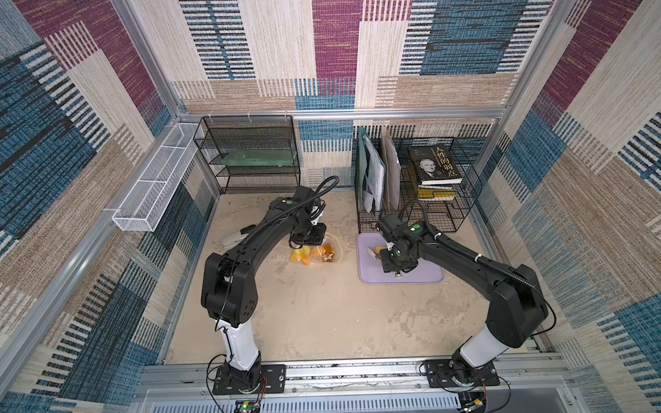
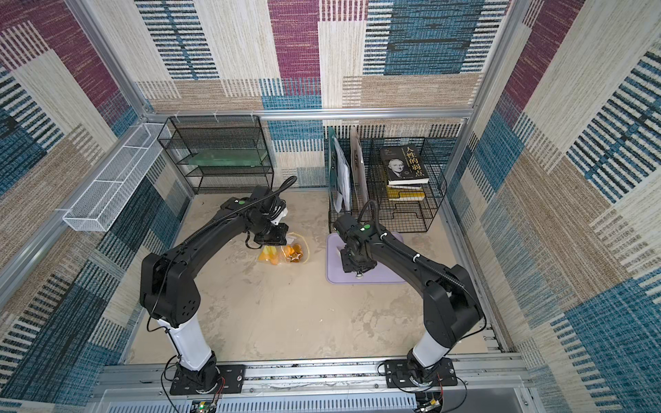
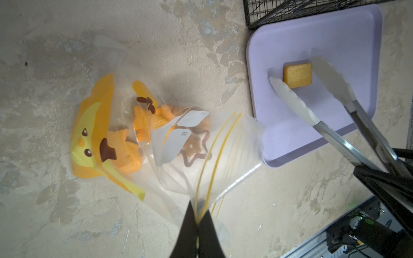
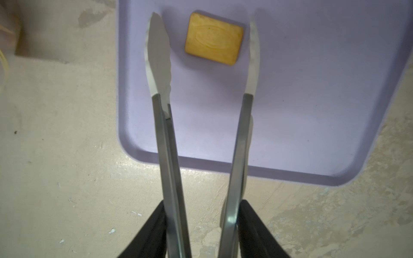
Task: Put the cookies into a resealable bag to prevent moisture
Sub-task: Pick up the cookie from the tray.
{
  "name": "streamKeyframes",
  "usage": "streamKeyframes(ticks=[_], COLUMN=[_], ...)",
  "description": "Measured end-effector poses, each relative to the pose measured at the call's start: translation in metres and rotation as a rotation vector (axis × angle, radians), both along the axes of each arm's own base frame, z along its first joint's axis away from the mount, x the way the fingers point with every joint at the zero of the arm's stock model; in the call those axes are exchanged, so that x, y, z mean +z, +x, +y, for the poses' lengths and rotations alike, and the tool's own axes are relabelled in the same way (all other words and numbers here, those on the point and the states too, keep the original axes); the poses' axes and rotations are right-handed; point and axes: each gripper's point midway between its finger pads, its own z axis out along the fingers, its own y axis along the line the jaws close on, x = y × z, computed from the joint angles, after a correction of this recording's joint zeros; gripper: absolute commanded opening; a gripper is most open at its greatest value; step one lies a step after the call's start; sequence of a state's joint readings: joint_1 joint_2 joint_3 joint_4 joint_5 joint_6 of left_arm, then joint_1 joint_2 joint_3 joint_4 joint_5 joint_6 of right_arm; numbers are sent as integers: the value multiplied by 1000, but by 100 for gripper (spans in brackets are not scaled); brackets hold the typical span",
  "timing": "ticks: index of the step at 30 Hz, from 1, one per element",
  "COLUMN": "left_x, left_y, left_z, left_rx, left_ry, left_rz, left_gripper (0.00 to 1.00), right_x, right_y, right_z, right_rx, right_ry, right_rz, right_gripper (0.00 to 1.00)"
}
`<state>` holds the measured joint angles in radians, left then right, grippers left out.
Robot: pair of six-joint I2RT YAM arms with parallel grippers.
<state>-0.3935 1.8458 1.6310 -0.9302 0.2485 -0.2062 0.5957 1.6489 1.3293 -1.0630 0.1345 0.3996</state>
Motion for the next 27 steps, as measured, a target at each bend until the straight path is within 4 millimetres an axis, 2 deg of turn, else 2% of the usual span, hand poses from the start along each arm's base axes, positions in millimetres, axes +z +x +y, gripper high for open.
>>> streamKeyframes(ticks=[5, 14, 27], left_x=[-3, -3, -1], left_y=[0, -2, -2], left_z=[0, 2, 1], left_rx=[0, 1, -1], left_ry=[-18, -32, -45], left_rz=[4, 3, -3], left_gripper=[0, 0, 0], right_x=[-7, -9, -12], right_y=[-2, -11, -10], right_z=[-5, -21, -17], right_rx=[-17, -67, -64], right_ry=[-46, -49, -7], right_rz=[46, 91, 120], right_gripper=[47, 49, 38])
